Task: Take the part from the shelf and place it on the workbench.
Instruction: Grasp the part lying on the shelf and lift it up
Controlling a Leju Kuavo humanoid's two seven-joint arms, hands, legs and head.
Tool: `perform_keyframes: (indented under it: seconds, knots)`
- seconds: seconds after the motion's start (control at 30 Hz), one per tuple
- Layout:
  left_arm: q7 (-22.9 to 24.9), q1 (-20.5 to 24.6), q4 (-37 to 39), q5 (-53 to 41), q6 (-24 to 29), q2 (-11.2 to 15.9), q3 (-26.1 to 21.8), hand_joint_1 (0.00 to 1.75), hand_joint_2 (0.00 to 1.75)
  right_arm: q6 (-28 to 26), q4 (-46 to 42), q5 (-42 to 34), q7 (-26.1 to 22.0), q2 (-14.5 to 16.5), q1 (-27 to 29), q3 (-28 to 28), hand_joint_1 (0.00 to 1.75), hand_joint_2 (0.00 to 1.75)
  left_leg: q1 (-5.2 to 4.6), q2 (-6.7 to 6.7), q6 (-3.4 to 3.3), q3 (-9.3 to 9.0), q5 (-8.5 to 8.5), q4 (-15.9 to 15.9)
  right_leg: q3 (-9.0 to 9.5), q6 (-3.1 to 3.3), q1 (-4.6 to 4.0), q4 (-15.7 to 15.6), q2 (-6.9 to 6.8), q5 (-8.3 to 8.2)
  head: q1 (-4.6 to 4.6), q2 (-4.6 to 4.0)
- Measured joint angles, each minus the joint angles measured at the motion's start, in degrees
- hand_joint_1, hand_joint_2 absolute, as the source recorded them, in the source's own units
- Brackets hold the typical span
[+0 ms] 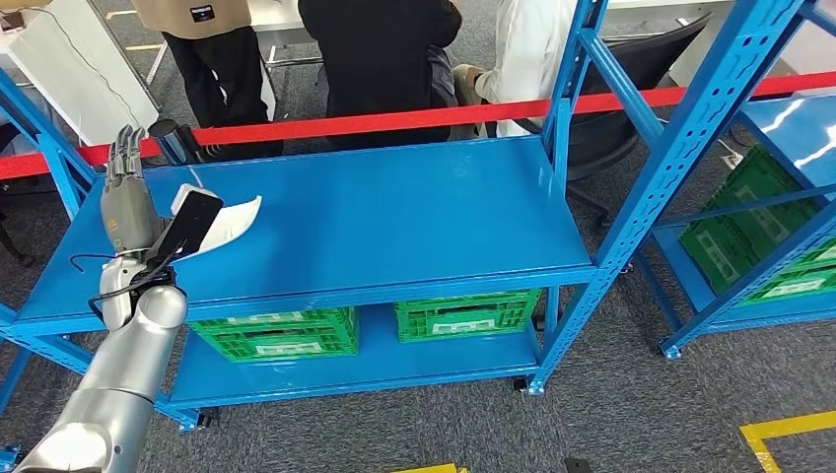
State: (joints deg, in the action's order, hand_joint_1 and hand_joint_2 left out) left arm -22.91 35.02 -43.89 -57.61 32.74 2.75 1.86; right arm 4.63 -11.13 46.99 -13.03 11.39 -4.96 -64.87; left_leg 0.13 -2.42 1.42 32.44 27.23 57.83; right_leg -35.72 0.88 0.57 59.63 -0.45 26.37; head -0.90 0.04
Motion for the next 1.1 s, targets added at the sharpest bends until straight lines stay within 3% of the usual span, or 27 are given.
perform_keyframes:
  seconds: [0.17, 0.37, 0.53, 0.7, 0.93, 1.1]
  knots:
    - [0.02, 0.00, 0.26, -0.42, 0.54, 0.01, 0.03, 0.00, 1.75, -0.01, 0.00, 0.05, 0.05, 0.00, 0.00, 0.00, 0.00, 0.00, -0.10, 0.01, 0.00, 0.03, 0.00, 0.08, 0.05, -0.04, 0.07, -0.02, -0.01, -0.03, 0.00, 0.01]
    - [-0.07, -0.01, 0.39, -4.19, 5.81, 0.15, 0.91, 0.00, 1.75, -0.15, 0.00, 1.04, 0.68, 0.00, 0.01, 0.00, 0.00, 0.00, -0.20, 0.05, -0.07, 0.08, 0.05, 0.18, 0.08, -0.12, 0.18, -0.07, -0.01, -0.08, 0.00, 0.01]
    - [-0.10, -0.01, 0.39, -4.59, 6.10, 0.26, 1.42, 0.00, 1.75, -0.19, 0.00, 1.07, 0.73, 0.00, 0.02, 0.00, 0.00, 0.00, -0.23, 0.05, -0.09, 0.10, 0.06, 0.20, 0.08, -0.14, 0.24, -0.09, -0.01, -0.09, 0.00, 0.00]
    - [-5.10, 0.12, -1.98, -13.43, 7.22, 0.01, 1.20, 0.00, 1.75, -0.19, 0.00, 1.63, 0.23, 0.00, 0.02, 0.00, 0.00, 0.00, -0.24, 0.12, -0.10, 0.13, 0.06, 0.27, 0.07, -0.16, 0.23, -0.09, -0.03, -0.10, 0.00, 0.01]
    - [-5.08, 6.69, 1.61, -25.03, 7.36, -1.57, 1.54, 0.00, 1.75, -0.05, 0.00, 2.03, -0.02, 0.05, -0.09, 0.02, 0.00, 0.00, -0.24, 0.20, -0.10, 0.13, 0.06, 0.32, 0.10, -0.22, 0.24, -0.09, -0.05, -0.14, 0.01, 0.00]
    - [-0.37, 13.15, 12.33, -28.96, -0.90, -2.17, 5.34, 0.00, 1.75, 0.04, 0.02, 2.08, 0.29, 0.41, -0.13, 0.01, 0.00, 0.00, -0.24, 0.21, -0.14, 0.13, 0.02, 0.34, 0.14, -0.27, 0.25, -0.09, -0.05, -0.20, -0.01, 0.00]
